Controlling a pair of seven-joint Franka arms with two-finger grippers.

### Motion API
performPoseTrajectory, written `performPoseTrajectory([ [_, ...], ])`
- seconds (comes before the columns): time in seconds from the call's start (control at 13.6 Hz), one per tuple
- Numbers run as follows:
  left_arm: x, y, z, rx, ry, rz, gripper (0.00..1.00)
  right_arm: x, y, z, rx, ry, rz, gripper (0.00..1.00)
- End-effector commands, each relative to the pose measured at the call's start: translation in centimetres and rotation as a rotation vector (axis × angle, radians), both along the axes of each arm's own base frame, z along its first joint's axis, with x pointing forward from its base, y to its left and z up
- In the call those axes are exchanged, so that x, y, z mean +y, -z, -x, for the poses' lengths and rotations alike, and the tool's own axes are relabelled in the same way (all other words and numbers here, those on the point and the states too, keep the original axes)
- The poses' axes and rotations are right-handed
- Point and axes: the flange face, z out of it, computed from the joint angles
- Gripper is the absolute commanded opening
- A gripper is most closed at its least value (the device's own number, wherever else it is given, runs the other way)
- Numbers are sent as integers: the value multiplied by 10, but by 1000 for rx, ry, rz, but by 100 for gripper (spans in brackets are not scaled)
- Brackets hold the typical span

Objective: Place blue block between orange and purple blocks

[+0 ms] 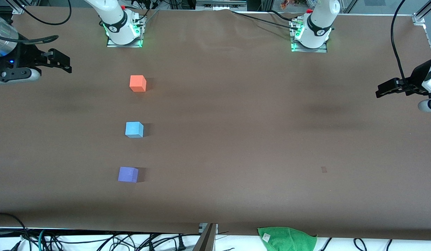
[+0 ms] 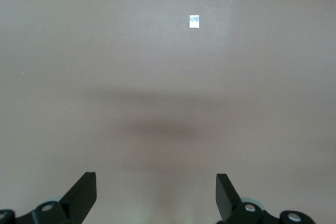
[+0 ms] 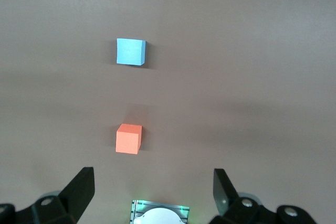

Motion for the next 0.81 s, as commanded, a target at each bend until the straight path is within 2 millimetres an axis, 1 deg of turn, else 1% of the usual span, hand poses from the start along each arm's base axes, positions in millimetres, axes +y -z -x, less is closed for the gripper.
performPoseTrajectory([
  [0.0,-3,-9,2,-32,1,34,100,-1,-1,4,3,7,10,100],
  [0.07,-4,-10,0,-45,-6,42,100,-4,-5,1,-6,10,6,100],
  [0.15,-4,-9,-3,-49,-5,41,100,-5,-4,-3,-4,13,4,100],
  [0.29,-4,-7,-4,-48,0,40,100,-4,-5,-4,-1,10,6,100],
  [0.37,-5,-16,-4,-65,13,43,100,-4,-4,-4,0,10,6,100],
  [0.44,-4,-32,-5,-99,11,42,100,-4,-3,-4,0,12,6,100],
  [0.59,-3,-38,-6,-110,10,39,100,-4,-4,-4,0,15,6,100],
  [0.73,2,-37,-6,-110,0,42,100,-4,-3,-4,2,15,6,100],
])
